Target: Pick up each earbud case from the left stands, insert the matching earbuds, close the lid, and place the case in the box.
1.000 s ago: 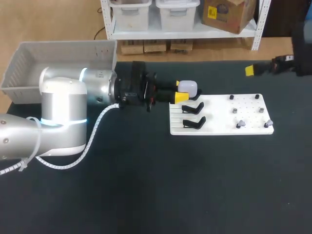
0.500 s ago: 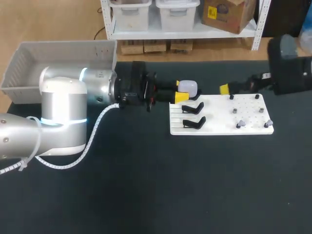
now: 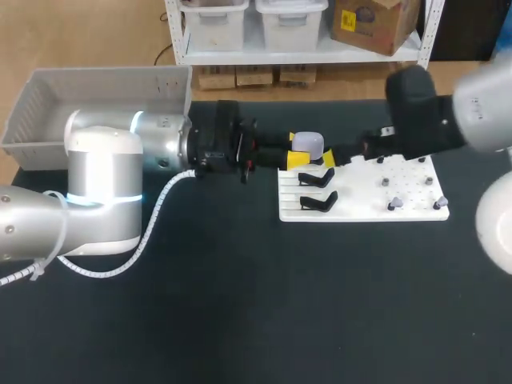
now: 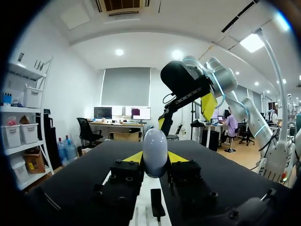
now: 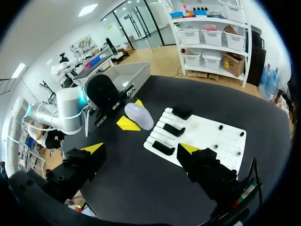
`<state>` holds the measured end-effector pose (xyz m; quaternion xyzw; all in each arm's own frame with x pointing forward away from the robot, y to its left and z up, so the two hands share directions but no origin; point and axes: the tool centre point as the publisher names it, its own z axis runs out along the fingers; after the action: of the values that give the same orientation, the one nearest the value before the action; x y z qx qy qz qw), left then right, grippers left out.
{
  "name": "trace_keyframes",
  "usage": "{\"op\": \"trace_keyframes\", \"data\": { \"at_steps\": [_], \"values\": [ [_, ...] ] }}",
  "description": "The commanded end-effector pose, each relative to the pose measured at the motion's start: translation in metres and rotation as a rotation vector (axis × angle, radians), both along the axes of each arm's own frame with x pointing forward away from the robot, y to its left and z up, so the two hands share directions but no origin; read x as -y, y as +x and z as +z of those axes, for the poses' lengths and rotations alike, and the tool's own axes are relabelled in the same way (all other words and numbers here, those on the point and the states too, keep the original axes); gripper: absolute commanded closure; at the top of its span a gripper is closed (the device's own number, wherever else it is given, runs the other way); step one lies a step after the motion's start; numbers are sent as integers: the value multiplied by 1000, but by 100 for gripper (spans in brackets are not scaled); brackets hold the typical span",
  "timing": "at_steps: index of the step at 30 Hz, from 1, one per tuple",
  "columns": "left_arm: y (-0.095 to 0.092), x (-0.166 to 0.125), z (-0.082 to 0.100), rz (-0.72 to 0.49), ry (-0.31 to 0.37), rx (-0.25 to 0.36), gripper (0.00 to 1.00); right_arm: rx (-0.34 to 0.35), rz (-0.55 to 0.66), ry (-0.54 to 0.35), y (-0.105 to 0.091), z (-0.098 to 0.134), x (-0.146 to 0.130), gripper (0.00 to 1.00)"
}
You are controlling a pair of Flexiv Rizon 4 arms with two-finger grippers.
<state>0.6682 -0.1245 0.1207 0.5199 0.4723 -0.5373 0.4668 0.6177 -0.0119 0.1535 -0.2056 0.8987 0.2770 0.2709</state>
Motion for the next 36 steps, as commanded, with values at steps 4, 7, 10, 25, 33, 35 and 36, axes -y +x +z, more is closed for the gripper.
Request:
{"op": "trace_keyframes", "data": {
  "at_steps": [4,7,10,25,33,35,36],
  "values": [
    [0,0,-1,2,-3,2,100,-21,24,18,21,-12,-13,0],
    [0,0,-1,2,-3,2,100,-24,24,22,27,-14,-14,0],
    [0,0,-1,2,-3,2,100,-27,21,28,31,-16,-13,0],
    [0,0,-1,2,-3,2,100,-53,37,34,47,-27,-15,0],
    [0,0,-1,2,-3,2,100,-63,48,31,55,-29,-16,0],
    [0,0,-1,2,-3,2,100,-66,50,30,56,-30,-16,0],
    [0,0,-1,2,-3,2,100,-67,51,29,57,-30,-16,0]
  ]
}}
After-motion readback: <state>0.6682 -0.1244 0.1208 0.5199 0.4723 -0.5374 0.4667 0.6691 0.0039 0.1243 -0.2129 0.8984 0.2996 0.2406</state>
